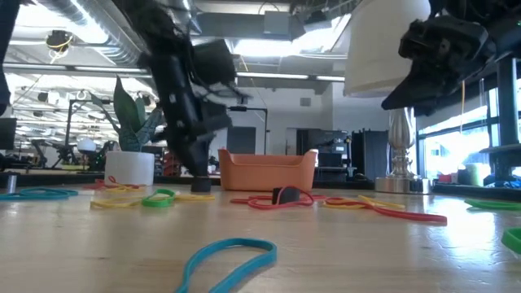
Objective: Pick and place rubber bands into bin
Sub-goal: Put the top black rubber band into the orange bin
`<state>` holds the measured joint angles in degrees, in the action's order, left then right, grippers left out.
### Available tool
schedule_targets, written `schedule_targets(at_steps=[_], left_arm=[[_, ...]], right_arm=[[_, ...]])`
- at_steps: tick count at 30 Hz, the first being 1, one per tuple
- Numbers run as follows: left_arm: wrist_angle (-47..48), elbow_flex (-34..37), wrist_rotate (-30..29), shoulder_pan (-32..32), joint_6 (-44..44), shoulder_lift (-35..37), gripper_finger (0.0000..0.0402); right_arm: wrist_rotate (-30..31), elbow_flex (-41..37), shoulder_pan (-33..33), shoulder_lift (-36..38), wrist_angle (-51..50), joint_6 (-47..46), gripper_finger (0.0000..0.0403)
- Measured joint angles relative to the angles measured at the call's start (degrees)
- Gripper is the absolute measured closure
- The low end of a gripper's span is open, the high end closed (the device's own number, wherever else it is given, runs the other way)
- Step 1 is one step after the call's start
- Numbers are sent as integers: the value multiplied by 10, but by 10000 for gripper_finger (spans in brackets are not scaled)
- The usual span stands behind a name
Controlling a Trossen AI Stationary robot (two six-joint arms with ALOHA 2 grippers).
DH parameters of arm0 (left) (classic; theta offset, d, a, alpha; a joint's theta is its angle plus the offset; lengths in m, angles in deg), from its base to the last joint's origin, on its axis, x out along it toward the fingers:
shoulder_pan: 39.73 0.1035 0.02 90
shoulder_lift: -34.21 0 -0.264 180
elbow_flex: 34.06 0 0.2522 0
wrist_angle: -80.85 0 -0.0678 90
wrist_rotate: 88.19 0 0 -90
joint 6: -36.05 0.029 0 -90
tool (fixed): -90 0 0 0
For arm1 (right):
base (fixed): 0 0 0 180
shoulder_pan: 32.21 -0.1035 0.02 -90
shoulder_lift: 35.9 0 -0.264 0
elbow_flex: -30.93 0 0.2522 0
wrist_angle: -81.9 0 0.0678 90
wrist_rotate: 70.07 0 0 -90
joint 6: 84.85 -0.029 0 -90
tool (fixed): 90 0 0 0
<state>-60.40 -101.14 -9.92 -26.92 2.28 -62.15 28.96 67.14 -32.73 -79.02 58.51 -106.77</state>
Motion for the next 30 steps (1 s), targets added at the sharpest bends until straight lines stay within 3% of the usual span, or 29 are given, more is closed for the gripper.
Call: schedule_targets(at_steps=[7, 13, 20, 25, 30], left_arm=[[-30, -1, 23, 23, 0, -45, 305], [-23, 0, 29, 17, -3, -36, 388], [5, -2, 56, 6, -15, 38, 398], [97, -74, -24, -4, 37, 98, 398], [126, -202, -50, 18, 154, 90, 399]], right_arm=[[-1, -1, 0, 24, -54, 0, 395], [-1, -1, 0, 29, -71, 8, 397], [0, -1, 0, 29, -70, 23, 387], [1, -1, 0, 29, -70, 30, 395], [12, -1, 0, 28, -68, 47, 397]])
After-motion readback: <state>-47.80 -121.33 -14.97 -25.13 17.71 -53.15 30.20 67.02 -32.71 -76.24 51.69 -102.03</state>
